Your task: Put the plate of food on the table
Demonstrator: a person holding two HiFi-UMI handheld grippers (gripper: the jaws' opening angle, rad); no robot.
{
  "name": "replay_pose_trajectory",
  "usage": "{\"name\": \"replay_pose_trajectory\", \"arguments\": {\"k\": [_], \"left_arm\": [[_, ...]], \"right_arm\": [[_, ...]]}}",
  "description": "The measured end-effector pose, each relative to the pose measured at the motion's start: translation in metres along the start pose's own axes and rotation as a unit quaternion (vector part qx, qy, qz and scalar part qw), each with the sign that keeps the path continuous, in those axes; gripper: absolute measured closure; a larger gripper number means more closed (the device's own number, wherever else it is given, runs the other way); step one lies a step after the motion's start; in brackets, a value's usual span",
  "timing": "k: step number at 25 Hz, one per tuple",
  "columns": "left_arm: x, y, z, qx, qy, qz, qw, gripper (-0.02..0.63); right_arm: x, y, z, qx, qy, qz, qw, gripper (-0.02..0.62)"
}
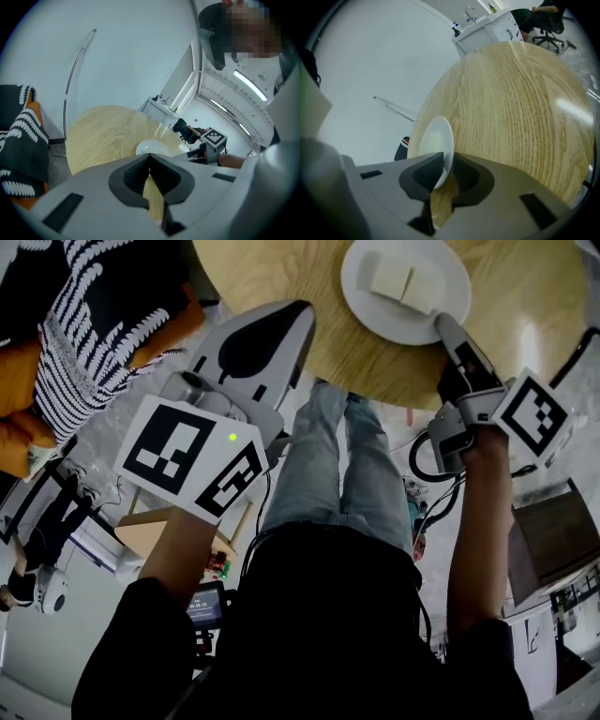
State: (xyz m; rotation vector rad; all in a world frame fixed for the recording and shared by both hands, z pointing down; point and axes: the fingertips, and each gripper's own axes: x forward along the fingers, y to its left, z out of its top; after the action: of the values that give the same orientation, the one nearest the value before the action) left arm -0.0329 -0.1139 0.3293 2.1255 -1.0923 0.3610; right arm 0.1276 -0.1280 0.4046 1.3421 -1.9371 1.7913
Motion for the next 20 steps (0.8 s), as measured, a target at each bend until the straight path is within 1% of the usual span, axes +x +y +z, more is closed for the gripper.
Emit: {"name": "replay_pose_trajectory", "arguments": {"k": [3, 5, 7, 10, 12, 15, 18, 20], "left_arm": [[-0.014, 0.009, 0.007, 0.008, -0.009, 0.002, 0.9999, 0.598], [-0.024, 0.012, 0.012, 0.012, -0.016, 0.005, 0.9998, 0.598], [-0.033, 0.008, 0.015, 0.017, -0.019, 0.008, 0.9996, 0.598], [-0.045, -0.001, 0.018, 0.024, -0.024, 0.011, 0.9994, 0.599], [-0.050, -0.006, 0.020, 0.031, -0.028, 0.012, 0.9990, 0.598], [-0.055, -0.014, 0.025, 0.040, -0.037, 0.013, 0.9984, 0.598], [-0.059, -0.021, 0.029, 0.048, -0.046, 0.013, 0.9977, 0.598], [-0.061, -0.026, 0.030, 0.053, -0.051, 0.014, 0.9972, 0.598]], "right_arm": [[0.016, 0.005, -0.006, -0.012, 0.008, -0.013, 1.000, 0.534], [0.022, 0.006, -0.012, -0.003, 0.009, -0.019, 1.000, 0.534], [0.022, 0.006, -0.016, 0.005, 0.010, -0.013, 1.000, 0.534], [0.018, 0.007, -0.022, 0.023, 0.018, 0.012, 0.999, 0.534], [0.016, 0.006, -0.025, 0.030, 0.021, 0.022, 0.999, 0.528], [0.011, 0.001, -0.030, 0.038, 0.024, 0.016, 0.999, 0.523], [0.008, -0.004, -0.033, 0.028, 0.031, 0.008, 0.999, 0.523], [0.006, -0.010, -0.038, 0.036, 0.031, 0.005, 0.999, 0.523]]}}
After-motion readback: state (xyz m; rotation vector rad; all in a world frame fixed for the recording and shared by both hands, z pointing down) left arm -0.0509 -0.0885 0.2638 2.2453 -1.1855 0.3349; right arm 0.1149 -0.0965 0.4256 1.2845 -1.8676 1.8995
